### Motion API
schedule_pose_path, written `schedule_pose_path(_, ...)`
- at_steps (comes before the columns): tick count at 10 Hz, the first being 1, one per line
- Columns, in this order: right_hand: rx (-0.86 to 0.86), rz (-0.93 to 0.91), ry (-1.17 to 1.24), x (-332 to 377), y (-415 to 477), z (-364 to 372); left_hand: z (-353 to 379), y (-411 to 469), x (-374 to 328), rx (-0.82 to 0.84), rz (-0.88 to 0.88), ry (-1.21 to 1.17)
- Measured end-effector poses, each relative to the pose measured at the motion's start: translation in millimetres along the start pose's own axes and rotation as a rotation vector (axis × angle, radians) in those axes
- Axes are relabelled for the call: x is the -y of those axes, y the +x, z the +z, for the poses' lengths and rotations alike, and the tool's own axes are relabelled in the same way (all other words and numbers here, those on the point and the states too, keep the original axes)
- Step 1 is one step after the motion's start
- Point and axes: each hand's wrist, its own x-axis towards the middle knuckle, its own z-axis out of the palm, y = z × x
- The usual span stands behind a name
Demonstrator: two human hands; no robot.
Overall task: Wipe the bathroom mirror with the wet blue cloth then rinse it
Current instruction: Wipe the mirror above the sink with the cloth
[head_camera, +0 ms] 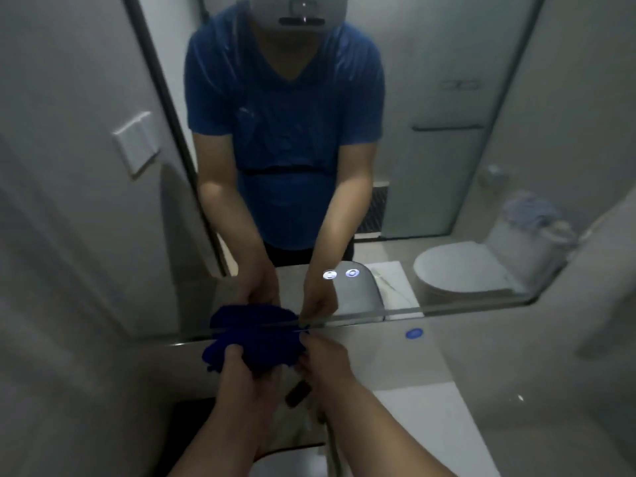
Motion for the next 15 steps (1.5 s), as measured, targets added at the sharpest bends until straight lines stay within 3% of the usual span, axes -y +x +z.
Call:
schedule_pose_path(3,-0.267,-0.051,0.443,93,-15,-209,116,-53,176,0.181,-0.358,0.011)
schedule_pose_path(5,-0.358,-0.138,0.492,135,-11,-307,180,-80,261,0.306,-0.536,-0.004)
schedule_pose_path(7,-0.487,-0.212,0.469,151,-5,-340,206,-86,298,0.17,-0.608,-0.039)
schedule_pose_path(9,-0.608,-0.257,0.167,129,-14,-296,176,-70,271,0.141,-0.582,-0.017)
schedule_pose_path(11,-0.255,-0.268,-0.429,77,-15,-158,71,-9,138,0.004,-0.239,-0.116)
schedule_pose_path(12,0.025,-0.304,-0.672,49,-25,-87,20,37,79,-0.236,-0.153,-0.182)
schedule_pose_path(13,0.351,-0.523,-0.969,38,-68,-14,-23,19,-20,-0.132,0.045,0.174)
schedule_pose_path(14,0.424,-0.787,-1.171,63,-97,26,-45,16,-74,-0.233,0.205,0.291)
schedule_pose_path(15,0.292,-1.442,-1.184,129,-148,79,-62,24,-113,-0.347,0.232,0.346)
